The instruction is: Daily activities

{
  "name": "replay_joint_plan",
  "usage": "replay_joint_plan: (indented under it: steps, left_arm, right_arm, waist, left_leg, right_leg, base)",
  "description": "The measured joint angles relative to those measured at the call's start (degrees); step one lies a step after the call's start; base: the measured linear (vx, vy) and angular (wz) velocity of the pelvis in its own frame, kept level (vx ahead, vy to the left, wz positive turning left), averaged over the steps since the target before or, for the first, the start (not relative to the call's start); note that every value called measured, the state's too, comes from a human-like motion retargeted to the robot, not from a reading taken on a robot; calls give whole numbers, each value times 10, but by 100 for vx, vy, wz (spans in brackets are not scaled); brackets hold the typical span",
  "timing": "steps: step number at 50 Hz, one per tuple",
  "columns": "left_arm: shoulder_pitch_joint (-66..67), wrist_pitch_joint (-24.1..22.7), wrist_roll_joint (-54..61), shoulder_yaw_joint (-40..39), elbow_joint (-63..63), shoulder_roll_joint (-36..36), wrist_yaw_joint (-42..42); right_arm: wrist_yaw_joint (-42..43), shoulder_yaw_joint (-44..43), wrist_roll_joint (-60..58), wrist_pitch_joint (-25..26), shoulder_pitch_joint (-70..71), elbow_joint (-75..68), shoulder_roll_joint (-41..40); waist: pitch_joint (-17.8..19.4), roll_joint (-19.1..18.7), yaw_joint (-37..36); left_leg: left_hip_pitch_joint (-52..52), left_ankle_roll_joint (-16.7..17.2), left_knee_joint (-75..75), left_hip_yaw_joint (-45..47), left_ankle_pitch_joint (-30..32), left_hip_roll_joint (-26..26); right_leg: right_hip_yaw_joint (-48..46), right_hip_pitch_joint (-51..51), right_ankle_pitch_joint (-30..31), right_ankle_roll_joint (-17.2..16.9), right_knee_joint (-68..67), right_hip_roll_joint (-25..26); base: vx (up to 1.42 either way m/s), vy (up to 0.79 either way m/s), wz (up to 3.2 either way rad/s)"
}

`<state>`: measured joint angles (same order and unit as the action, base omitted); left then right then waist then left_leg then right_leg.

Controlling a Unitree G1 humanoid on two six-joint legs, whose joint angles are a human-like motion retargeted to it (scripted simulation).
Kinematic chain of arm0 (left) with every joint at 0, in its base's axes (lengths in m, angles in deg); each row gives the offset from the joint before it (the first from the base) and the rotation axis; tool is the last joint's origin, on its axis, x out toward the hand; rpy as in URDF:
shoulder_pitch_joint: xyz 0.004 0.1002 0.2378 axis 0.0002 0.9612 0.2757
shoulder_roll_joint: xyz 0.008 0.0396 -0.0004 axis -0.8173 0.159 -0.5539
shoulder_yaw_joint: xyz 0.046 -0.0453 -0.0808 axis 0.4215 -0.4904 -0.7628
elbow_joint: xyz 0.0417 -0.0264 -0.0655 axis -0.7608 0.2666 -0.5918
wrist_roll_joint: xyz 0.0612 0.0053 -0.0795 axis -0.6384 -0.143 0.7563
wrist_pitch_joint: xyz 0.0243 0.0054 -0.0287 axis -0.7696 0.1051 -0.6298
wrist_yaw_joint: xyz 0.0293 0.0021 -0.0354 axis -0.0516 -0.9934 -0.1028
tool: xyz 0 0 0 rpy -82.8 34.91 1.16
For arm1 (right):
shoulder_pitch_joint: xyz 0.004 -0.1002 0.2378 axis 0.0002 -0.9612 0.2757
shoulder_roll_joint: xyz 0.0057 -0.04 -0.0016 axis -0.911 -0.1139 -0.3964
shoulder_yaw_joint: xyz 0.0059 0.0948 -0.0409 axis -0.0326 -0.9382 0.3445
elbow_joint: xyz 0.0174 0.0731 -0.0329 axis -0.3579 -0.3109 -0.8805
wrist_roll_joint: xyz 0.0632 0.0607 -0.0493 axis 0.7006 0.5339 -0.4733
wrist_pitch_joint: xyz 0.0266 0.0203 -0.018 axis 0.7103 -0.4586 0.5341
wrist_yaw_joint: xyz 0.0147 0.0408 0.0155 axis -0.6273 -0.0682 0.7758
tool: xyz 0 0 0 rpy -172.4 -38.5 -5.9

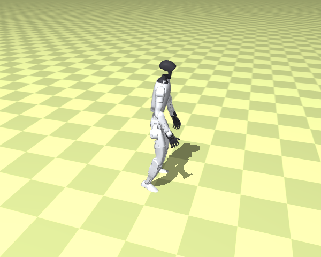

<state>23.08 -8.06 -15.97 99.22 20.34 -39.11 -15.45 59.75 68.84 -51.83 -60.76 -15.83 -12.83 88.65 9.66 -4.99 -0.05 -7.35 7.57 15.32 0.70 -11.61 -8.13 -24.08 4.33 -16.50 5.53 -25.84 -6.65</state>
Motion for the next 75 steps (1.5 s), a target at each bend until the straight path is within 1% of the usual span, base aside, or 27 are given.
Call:
replay_joint_plan:
  steps: [14,35,75]
  left_arm:
    - [-7,-2,0,-4,-7,2,4]
    - [-5,-6,-3,-4,-23,19,4]
    - [2,-13,-33,-4,-45,36,25]
  right_arm:
    - [6,-15,0,-2,2,-34,-6]
    - [22,-44,-4,0,-10,-96,-3]
    - [24,-65,-28,-6,-56,-155,-4]
  waist:
    - [-18,-2,-6]
    - [-45,-7,-11]
    - [-77,-14,-17]
  left_leg:
    - [-1,-1,-31,2,14,3]
    - [9,-1,-77,-3,28,10]
    - [19,8,-113,-25,36,13]
  right_leg:
    - [-8,6,-1,4,2,-2]
    - [-26,-5,15,7,17,-4]
    - [-67,-42,49,25,41,5]
  base:
    - [0,0,0]
    - [0,0,0]
    - [0,0,0]
